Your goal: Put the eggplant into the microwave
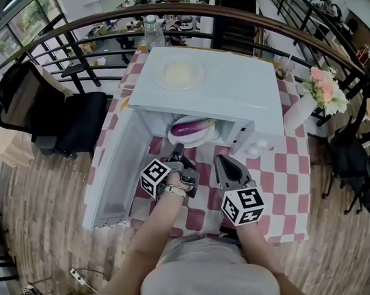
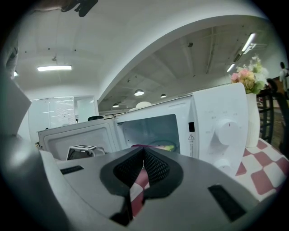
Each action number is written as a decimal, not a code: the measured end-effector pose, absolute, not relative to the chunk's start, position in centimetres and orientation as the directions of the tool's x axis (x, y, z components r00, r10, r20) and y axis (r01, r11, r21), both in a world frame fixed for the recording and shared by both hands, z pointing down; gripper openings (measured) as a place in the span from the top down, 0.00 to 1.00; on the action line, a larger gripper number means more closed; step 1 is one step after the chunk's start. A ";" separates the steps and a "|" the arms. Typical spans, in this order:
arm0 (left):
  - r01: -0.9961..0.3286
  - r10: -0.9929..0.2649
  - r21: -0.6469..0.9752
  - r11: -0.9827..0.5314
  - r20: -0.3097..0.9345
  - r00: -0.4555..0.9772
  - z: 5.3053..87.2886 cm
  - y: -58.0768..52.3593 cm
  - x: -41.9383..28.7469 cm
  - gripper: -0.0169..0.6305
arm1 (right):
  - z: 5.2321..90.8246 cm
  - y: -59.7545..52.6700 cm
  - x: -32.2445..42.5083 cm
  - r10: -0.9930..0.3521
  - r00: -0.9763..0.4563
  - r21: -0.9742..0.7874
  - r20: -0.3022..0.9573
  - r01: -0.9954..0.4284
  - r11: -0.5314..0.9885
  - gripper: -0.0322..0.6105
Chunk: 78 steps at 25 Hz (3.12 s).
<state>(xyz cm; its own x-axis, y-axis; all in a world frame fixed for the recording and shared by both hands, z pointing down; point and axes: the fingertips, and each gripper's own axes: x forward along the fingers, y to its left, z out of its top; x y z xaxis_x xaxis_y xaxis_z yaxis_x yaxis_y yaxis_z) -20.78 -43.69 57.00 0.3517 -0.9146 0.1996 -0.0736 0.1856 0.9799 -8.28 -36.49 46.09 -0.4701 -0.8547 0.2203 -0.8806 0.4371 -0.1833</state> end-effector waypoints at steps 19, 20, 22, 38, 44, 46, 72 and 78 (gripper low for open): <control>-0.056 -0.918 0.973 0.223 0.229 0.325 57.9 -45.8 -20.9 0.95 | 47.2 -36.9 -8.1 -0.854 -0.462 -0.205 0.240 -0.884 0.420 0.91; -0.060 -0.918 0.973 0.223 0.230 0.324 57.9 -45.9 -20.8 0.95 | 47.2 -36.8 -8.1 -0.853 -0.464 -0.207 0.241 -0.883 0.422 0.91; -0.069 -0.916 0.972 0.224 0.234 0.325 57.8 -46.2 -20.7 0.95 | 47.4 -36.7 -8.1 -0.849 -0.467 -0.209 0.246 -0.881 0.424 0.91; -0.120 -0.885 0.937 0.328 0.349 0.307 59.5 -47.1 -20.2 0.78 | 47.5 -34.8 -7.2 -0.831 -0.482 -0.193 0.279 -0.876 0.443 0.91; -0.111 -0.880 0.928 0.356 0.373 0.294 60.4 -47.0 -20.0 0.66 | 47.8 -34.4 -7.1 -0.821 -0.491 -0.193 0.290 -0.871 0.453 0.91; -0.106 -0.882 0.928 0.358 0.373 0.288 60.4 -47.3 -20.0 0.65 | 48.1 -34.2 -7.1 -0.819 -0.490 -0.193 0.297 -0.871 0.451 0.91; -0.121 -0.858 0.905 0.409 0.426 0.287 60.9 -49.1 -19.8 0.57 | 47.8 -35.3 -6.6 -0.830 -0.473 -0.171 0.296 -0.881 0.441 0.91; -0.123 -0.868 0.916 0.383 0.402 0.292 59.9 -48.3 -20.0 0.58 | 47.1 -34.8 -6.7 -0.832 -0.481 -0.152 0.277 -0.877 0.456 0.91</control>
<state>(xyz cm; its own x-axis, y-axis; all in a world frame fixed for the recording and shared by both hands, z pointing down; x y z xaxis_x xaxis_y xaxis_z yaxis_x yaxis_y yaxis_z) -20.02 -48.33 59.91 0.2921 -0.8679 0.4019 -0.1229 0.3827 0.9157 -6.71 -34.84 47.08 -0.4811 -0.8316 0.2775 -0.8767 0.4564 -0.1520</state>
